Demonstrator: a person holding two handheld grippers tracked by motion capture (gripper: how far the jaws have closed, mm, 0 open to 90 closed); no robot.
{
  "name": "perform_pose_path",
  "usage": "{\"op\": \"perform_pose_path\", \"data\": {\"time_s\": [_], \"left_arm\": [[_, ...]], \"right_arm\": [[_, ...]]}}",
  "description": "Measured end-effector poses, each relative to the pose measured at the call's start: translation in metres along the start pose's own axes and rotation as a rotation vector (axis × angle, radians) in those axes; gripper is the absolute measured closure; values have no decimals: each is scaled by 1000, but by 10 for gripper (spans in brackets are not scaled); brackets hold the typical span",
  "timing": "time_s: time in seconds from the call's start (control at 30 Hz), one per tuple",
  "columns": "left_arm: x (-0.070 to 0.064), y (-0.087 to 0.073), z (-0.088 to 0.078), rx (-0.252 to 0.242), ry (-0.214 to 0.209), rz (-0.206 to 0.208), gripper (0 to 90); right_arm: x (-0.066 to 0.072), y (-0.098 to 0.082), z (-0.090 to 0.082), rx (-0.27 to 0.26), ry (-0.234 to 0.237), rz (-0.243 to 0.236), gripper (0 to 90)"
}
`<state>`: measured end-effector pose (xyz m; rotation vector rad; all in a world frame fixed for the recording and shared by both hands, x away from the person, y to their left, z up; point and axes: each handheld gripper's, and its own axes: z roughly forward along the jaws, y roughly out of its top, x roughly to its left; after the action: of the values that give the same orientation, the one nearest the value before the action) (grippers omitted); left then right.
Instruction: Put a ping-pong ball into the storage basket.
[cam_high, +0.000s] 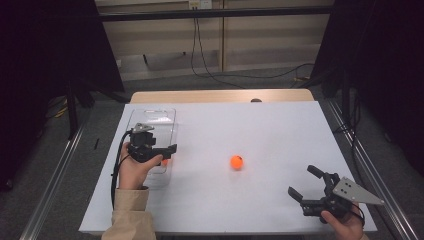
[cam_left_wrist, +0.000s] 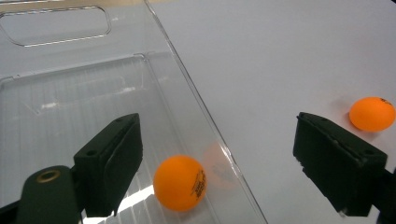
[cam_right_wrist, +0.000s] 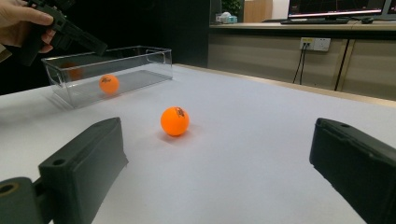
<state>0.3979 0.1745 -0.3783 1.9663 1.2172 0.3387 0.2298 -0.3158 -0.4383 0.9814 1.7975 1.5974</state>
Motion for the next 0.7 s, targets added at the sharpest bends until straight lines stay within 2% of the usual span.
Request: {"op": "perform_pose_path", "data": {"time_s": [0.7], "left_arm": [[-19, 5, 12, 15, -56, 28, 119]], "right_arm": [[0, 0, 0, -1, 1, 0, 30]]}}
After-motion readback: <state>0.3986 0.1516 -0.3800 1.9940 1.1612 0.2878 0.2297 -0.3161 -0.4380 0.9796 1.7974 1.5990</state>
